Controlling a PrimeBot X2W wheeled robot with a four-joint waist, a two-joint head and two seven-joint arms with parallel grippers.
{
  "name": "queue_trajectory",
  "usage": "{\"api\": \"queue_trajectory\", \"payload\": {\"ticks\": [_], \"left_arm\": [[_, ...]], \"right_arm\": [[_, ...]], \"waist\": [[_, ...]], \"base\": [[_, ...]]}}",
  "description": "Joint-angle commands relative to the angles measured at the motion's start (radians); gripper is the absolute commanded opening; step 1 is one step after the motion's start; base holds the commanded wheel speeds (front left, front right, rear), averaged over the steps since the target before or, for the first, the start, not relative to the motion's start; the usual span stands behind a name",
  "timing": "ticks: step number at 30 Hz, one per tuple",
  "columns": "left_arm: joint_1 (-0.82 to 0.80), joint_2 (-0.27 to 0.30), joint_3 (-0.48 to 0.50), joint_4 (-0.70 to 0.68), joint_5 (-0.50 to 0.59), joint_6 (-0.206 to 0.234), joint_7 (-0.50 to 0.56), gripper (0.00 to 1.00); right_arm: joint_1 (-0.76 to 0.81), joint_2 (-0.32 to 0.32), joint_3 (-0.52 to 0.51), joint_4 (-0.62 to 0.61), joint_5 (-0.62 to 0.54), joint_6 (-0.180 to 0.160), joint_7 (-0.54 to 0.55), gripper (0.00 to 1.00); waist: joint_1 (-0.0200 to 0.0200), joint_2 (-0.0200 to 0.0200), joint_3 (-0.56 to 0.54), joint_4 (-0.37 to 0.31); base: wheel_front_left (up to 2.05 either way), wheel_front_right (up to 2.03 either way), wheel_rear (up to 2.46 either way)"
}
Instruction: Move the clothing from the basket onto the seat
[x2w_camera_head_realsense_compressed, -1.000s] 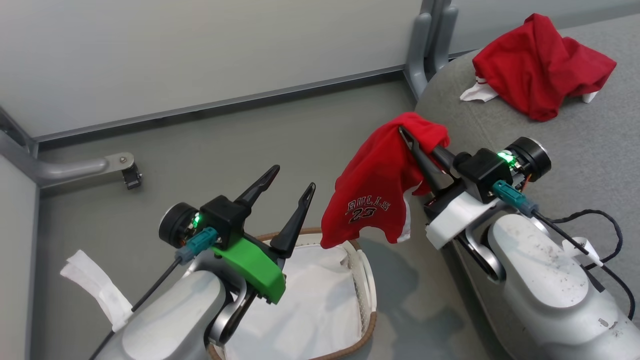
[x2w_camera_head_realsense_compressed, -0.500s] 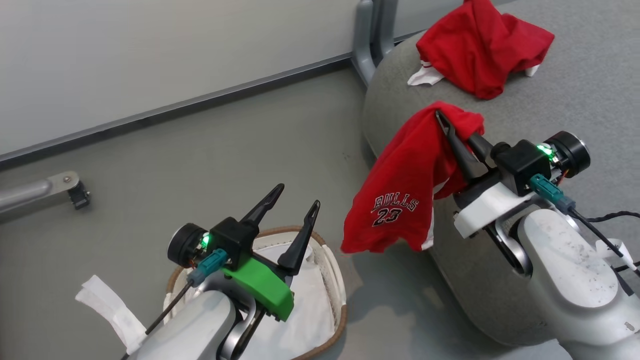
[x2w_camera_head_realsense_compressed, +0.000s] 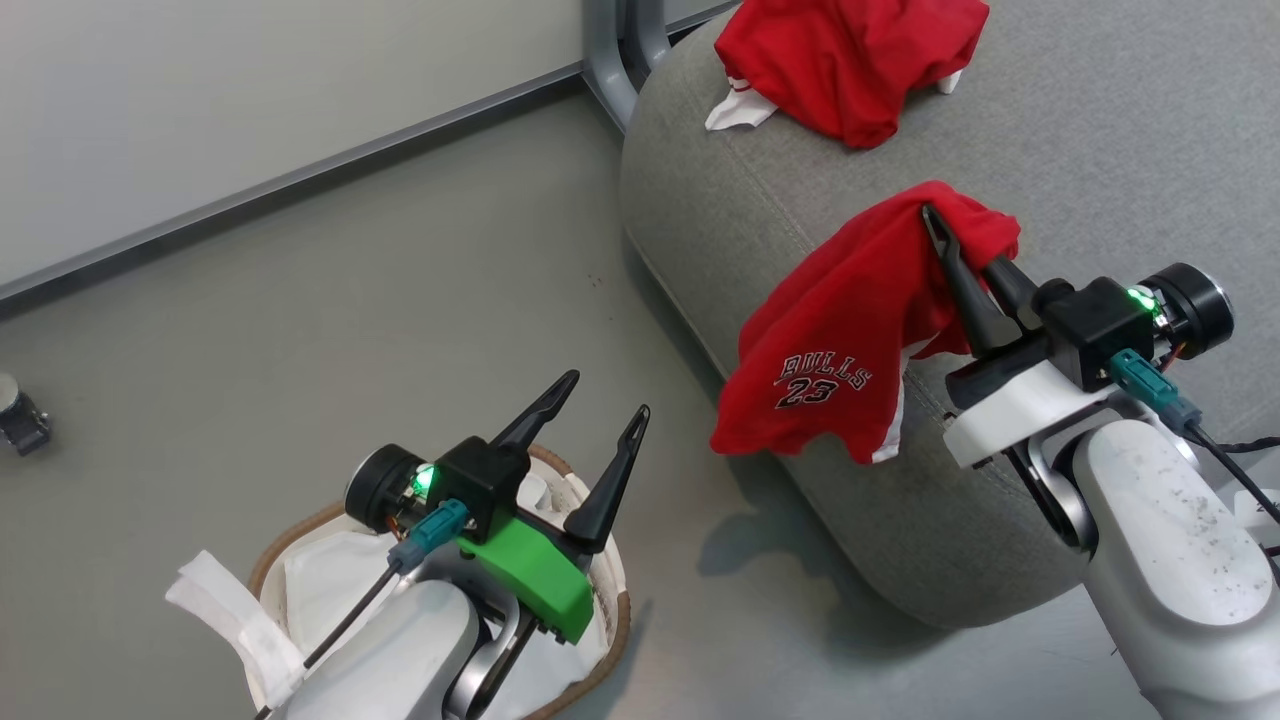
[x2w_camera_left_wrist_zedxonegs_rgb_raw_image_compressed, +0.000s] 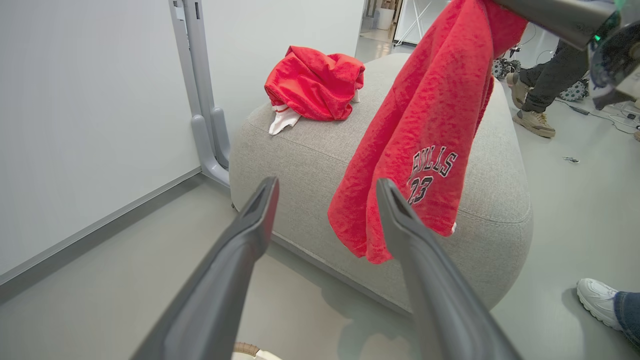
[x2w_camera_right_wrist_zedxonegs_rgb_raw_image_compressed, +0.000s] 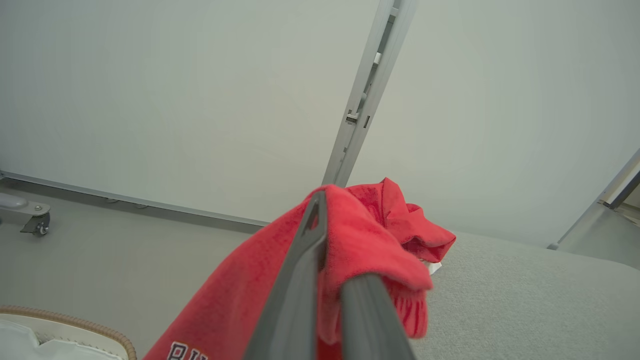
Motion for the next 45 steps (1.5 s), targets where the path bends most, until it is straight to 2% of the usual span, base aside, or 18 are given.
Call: {"api": "queue_trajectory", "payload": {"ticks": [1,13,21,31,36,42,45], "left_arm": [[0.006,0.002,0.009,0.002,0.009,-0.006,-0.003,1.00],[-0.001,-0.020,0.022,0.003,0.040,-0.027,-0.003,1.00],[-0.021,-0.020,0.033,-0.018,0.078,-0.016,-0.003,1.00],[-0.051,-0.028,0.017,-0.045,0.114,-0.012,-0.003,1.00],[-0.075,-0.033,-0.002,-0.049,0.131,-0.018,0.004,1.00],[-0.094,-0.040,-0.012,-0.055,0.142,-0.016,0.006,1.00],[-0.102,-0.024,-0.012,-0.064,0.152,-0.009,0.013,1.00]], "right_arm": [[0.018,-0.002,-0.006,-0.007,-0.007,-0.001,-0.005,0.00],[-0.012,-0.008,-0.026,-0.003,-0.018,-0.001,-0.005,0.00],[-0.153,-0.050,-0.019,0.022,-0.002,-0.001,-0.005,0.00],[-0.489,-0.224,-0.018,0.111,0.057,-0.001,0.030,0.00],[-0.656,-0.366,-0.052,0.172,0.101,-0.001,0.095,0.00],[-0.769,-0.505,-0.098,0.248,0.138,-0.001,0.159,0.00],[-0.781,-0.543,-0.105,0.289,0.128,-0.001,0.188,0.00]], "waist": [[0.0000,-0.0001,0.016,-0.015],[0.0000,-0.0001,0.042,0.018],[0.0000,-0.0001,0.089,0.059],[0.0000,-0.0001,0.174,0.146],[0.0000,-0.0001,0.221,0.203],[0.0000,-0.0001,0.273,0.258],[0.0000,-0.0001,0.309,0.272]], "base": [[0.00,0.00,0.00],[0.00,0.00,0.00],[0.00,0.00,0.00],[0.00,0.00,0.00],[0.00,0.00,0.00],[0.00,0.00,0.00],[0.00,0.00,0.00]]}}
